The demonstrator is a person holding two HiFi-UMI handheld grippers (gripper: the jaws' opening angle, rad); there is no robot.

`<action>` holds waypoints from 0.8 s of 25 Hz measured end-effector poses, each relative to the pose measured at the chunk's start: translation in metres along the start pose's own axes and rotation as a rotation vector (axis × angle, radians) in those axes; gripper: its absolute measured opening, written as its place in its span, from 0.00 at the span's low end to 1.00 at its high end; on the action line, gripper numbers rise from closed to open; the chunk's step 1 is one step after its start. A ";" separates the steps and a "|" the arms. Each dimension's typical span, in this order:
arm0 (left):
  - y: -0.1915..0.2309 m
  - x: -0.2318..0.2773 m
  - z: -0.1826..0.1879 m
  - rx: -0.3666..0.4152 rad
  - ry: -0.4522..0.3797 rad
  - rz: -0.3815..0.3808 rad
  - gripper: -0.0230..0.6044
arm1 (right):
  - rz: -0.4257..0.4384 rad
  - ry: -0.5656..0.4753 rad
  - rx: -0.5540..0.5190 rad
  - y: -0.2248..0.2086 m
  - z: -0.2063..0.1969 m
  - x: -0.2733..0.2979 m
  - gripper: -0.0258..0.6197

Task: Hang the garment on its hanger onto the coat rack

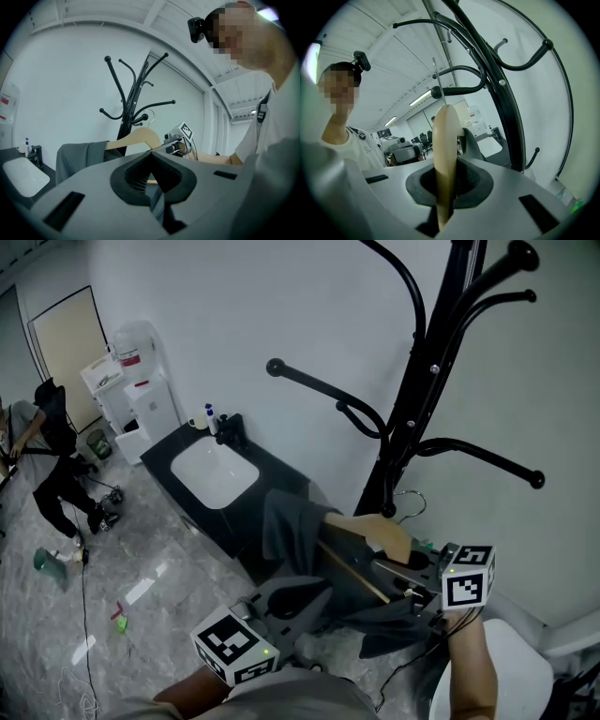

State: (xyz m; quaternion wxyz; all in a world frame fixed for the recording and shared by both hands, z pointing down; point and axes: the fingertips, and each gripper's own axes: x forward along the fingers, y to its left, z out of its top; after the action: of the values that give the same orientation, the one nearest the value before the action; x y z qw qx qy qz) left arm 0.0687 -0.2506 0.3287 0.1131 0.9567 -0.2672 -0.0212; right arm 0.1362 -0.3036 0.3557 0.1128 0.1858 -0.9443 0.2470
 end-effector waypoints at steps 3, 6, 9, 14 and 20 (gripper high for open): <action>0.002 0.006 0.001 0.001 0.001 0.019 0.04 | 0.010 0.029 0.001 -0.010 -0.004 0.005 0.08; 0.005 0.011 -0.001 0.001 0.007 0.034 0.04 | 0.022 0.047 0.003 -0.018 -0.009 0.011 0.08; 0.007 0.016 -0.003 -0.002 0.012 0.043 0.04 | 0.032 0.058 0.001 -0.024 -0.014 0.014 0.08; 0.011 0.023 -0.006 -0.010 0.018 0.060 0.04 | 0.022 0.080 -0.010 -0.037 -0.018 0.021 0.08; 0.014 0.029 -0.007 -0.021 0.021 0.088 0.04 | 0.036 0.071 -0.018 -0.051 -0.016 0.024 0.09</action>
State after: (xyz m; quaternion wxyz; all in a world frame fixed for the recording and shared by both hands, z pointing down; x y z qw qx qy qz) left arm 0.0869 -0.2757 0.3394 0.1268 0.9429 -0.3078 -0.0091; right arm 0.1369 -0.3437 0.3979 0.1433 0.1589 -0.9451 0.2471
